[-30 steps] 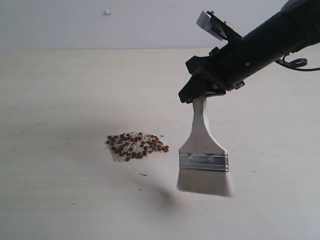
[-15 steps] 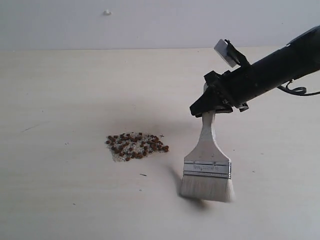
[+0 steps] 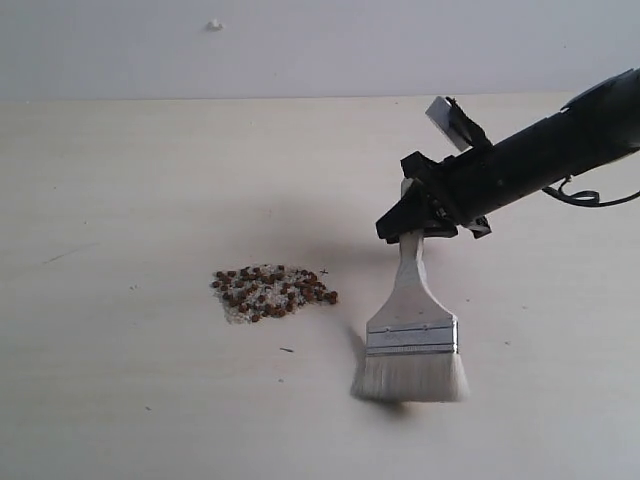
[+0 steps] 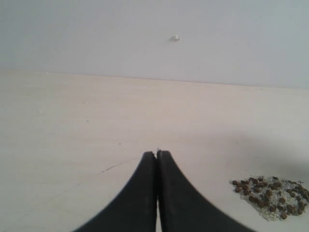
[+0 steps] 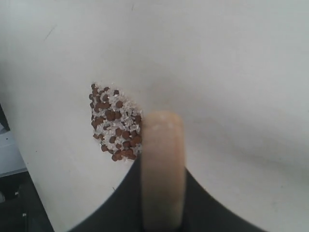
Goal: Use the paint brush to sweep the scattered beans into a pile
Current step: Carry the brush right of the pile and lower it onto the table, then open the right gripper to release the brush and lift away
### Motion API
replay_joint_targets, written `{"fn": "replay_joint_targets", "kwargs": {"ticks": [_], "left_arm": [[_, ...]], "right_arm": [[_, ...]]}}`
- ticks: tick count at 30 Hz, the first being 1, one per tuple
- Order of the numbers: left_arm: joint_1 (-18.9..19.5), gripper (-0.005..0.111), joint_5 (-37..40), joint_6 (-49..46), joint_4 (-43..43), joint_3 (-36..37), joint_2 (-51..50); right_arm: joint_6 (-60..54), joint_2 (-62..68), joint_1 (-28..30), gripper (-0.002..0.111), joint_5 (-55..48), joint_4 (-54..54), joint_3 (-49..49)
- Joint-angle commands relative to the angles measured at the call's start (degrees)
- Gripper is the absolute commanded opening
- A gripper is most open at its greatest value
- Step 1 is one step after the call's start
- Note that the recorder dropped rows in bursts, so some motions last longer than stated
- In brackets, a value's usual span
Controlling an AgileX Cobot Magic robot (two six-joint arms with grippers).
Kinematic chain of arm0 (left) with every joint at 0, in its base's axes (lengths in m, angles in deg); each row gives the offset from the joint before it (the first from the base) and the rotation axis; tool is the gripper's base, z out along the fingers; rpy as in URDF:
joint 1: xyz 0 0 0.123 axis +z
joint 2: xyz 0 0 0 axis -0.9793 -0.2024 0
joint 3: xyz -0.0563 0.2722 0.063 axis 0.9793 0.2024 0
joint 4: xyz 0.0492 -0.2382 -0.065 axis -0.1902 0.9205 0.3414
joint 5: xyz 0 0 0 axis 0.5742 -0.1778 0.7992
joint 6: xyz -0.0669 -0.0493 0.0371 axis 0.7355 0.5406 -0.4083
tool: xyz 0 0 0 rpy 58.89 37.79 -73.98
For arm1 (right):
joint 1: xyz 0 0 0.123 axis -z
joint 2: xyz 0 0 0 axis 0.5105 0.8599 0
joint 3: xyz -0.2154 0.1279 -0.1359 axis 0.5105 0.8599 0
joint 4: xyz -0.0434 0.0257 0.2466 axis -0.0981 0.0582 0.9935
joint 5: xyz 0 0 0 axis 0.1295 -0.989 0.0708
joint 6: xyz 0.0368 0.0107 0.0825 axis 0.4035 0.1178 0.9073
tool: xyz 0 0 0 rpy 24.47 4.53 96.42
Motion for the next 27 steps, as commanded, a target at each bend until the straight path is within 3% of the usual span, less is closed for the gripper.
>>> {"fn": "replay_joint_targets", "kwargs": {"ticks": [1, 4, 18, 27], "left_arm": [[-0.3, 0.0, -0.2, 0.4, 0.4, 0.0, 0.2], [-0.3, 0.0, -0.2, 0.4, 0.4, 0.0, 0.2], [-0.3, 0.0, -0.2, 0.4, 0.4, 0.0, 0.2], [-0.3, 0.0, -0.2, 0.4, 0.4, 0.0, 0.2]], "right_arm": [[-1.8, 2.1, -0.1, 0.0, -0.8, -2.9, -0.3], [-0.3, 1.9, -0.1, 0.001, 0.6, -2.7, -0.3], [2.5, 0.7, -0.1, 0.036, 6.7, -4.9, -0.3], [7.1, -7.0, -0.1, 0.037, 13.5, -12.9, -0.3]]}}
